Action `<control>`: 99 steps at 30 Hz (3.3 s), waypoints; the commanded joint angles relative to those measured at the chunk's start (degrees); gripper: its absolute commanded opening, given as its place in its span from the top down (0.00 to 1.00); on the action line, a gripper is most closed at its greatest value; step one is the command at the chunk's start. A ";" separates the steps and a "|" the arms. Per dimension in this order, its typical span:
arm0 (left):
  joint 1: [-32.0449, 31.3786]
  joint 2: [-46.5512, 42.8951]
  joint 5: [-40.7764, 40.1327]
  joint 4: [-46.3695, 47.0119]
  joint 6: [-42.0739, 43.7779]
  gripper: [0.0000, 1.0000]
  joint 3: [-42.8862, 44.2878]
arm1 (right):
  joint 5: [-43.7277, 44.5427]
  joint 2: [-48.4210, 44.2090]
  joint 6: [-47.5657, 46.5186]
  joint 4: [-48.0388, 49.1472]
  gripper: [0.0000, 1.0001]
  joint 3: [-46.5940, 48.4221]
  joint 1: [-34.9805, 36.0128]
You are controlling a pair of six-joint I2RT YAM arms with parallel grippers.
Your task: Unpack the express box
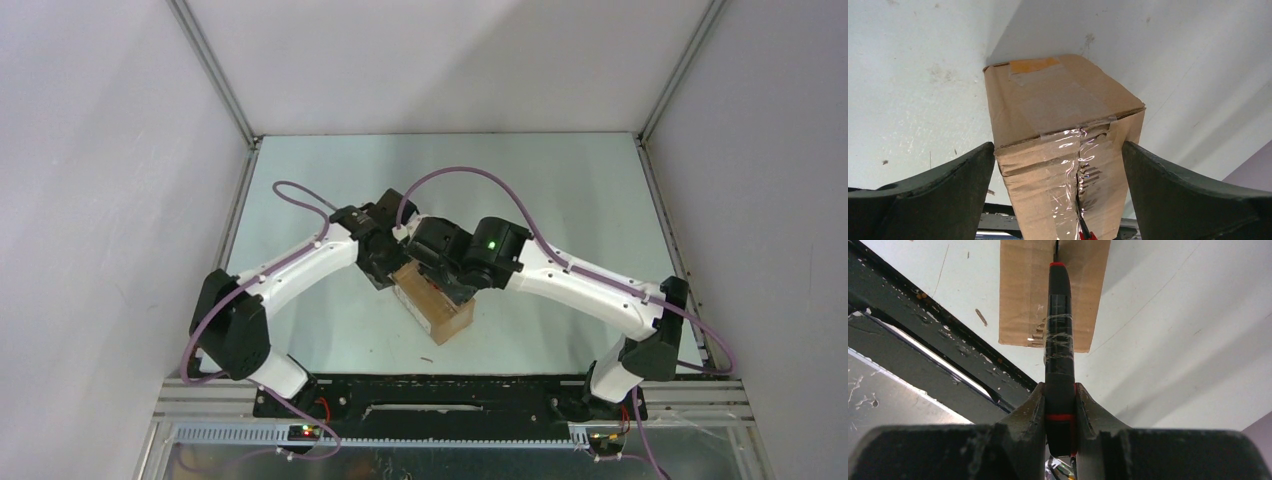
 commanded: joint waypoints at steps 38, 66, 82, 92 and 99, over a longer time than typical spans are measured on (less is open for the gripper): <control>-0.53 -0.44 -7.37 -4.39 -9.53 0.00 -2.81 | -1.03 -5.16 6.99 -13.01 1.00 0.23 0.31; -0.59 -0.75 -8.60 -3.59 -10.01 0.00 -4.29 | -0.75 -11.93 11.87 -15.14 1.00 -5.26 0.23; -0.54 -0.59 -9.12 -3.32 -9.88 0.00 -4.75 | -1.30 -16.96 14.96 -14.29 1.00 -10.14 0.17; -0.52 -0.47 -9.17 -3.24 -9.81 0.00 -4.73 | -1.41 -18.72 15.88 -15.37 1.00 -11.12 0.24; -0.50 -0.46 -9.38 -3.23 -9.71 0.00 -4.75 | -2.00 -20.68 16.58 -15.38 1.00 -13.54 0.47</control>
